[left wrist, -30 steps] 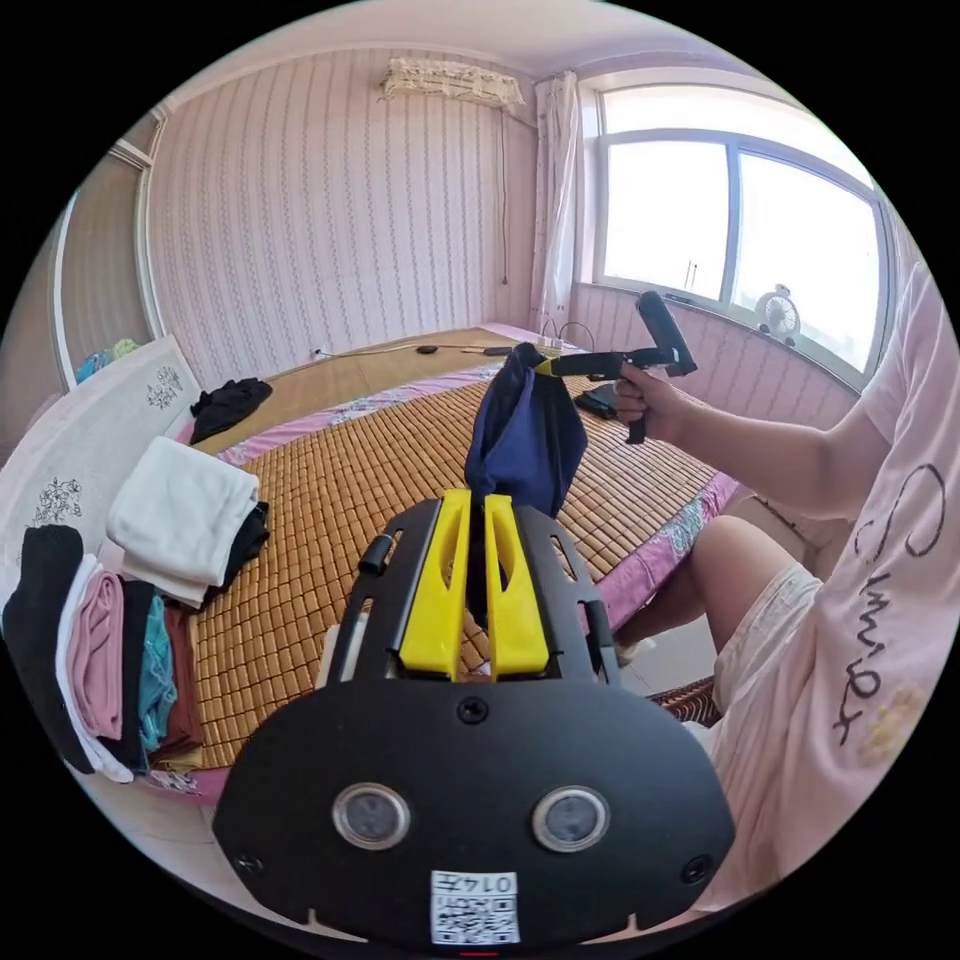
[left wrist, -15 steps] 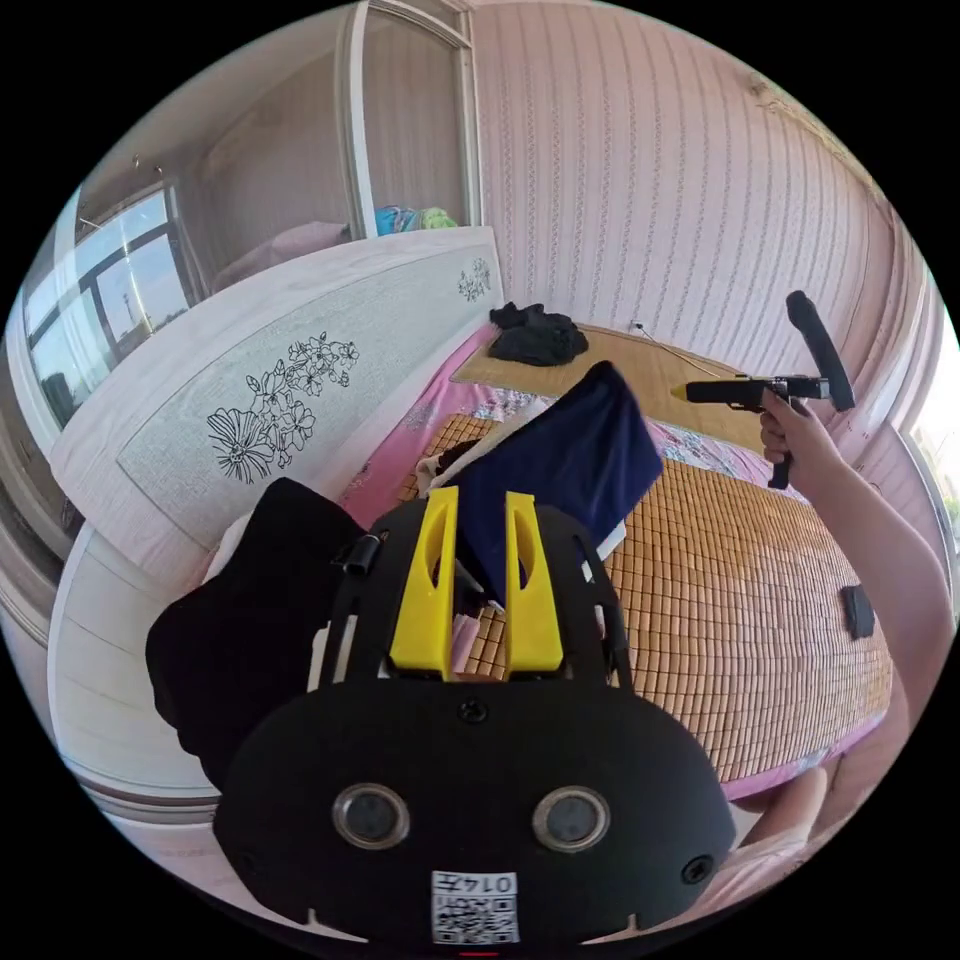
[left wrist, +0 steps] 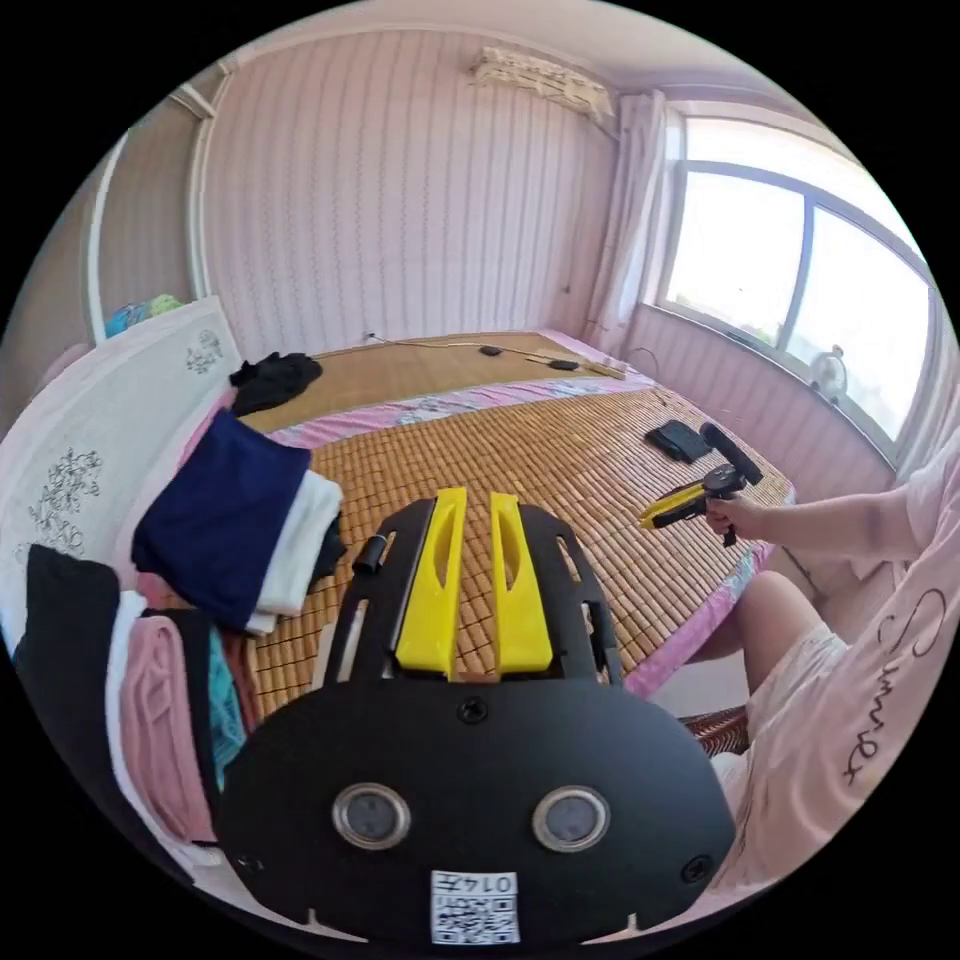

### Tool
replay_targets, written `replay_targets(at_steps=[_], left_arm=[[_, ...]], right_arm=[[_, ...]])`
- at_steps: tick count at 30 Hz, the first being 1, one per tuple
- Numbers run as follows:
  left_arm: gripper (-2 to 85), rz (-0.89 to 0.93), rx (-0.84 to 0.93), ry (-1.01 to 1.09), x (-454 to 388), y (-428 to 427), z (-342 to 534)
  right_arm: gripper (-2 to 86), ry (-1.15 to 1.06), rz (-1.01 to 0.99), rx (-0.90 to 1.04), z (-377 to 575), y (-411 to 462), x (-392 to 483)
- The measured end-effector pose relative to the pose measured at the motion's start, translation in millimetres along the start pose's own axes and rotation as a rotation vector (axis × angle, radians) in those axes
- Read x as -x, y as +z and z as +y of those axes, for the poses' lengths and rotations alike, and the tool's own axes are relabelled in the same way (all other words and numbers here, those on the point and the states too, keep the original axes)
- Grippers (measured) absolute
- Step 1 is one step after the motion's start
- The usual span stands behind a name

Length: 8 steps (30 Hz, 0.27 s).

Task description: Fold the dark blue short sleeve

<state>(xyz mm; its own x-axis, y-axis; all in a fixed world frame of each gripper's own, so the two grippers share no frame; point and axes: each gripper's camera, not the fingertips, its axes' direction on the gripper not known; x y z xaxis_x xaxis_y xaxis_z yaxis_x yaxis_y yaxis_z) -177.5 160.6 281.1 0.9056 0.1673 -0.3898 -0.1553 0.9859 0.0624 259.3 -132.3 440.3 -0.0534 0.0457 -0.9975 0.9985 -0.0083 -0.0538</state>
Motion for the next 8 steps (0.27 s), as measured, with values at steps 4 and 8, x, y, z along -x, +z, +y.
replay_targets(at_steps=[4,8], left_arm=[[3.9,0.287,0.044,0.158,-90.7,93.1,-10.6],[4.5,0.465,0.117,0.216,-162.5,167.8,-32.4]], right_arm=[[9.7,0.261,0.161,-0.08,109.5,-61.8,-79.2],[9.7,0.405,0.306,-0.204,159.0,-115.7,-132.5]])
